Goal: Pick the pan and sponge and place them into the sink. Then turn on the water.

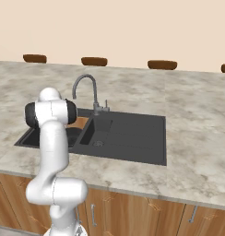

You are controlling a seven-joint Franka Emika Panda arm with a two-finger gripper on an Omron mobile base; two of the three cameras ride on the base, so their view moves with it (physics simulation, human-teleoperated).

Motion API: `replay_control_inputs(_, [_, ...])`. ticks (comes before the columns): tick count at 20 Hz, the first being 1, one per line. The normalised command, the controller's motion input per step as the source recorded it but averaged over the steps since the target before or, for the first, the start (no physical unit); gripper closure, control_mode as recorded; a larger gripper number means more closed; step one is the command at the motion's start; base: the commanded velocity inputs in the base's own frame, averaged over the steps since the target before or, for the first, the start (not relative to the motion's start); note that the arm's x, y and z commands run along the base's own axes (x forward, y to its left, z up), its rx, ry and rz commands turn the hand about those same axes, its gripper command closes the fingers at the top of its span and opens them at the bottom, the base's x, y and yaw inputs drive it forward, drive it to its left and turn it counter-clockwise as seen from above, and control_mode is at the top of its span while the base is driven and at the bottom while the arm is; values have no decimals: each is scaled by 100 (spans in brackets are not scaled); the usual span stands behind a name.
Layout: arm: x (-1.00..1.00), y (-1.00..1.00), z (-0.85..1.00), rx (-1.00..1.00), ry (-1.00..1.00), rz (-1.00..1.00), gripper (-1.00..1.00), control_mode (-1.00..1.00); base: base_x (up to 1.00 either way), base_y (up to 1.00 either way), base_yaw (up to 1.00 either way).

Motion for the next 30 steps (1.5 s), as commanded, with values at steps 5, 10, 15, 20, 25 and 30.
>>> replay_control_inputs(5, [27,1,-24,0,-1,-1,100,-100,0,0,0])
replay_control_inputs(10, [26,6,-21,0,-3,-2,100,-100,0,0,0])
replay_control_inputs(15, [26,7,-25,0,0,-3,100,-100,0,0,0])
replay_control_inputs(20, [24,7,-31,0,0,-4,100,-100,0,0,0])
replay_control_inputs(25, [24,9,-34,0,0,-4,100,-100,0,0,0])
replay_control_inputs(30, [21,14,-37,0,0,-5,100,-100,0,0,0])
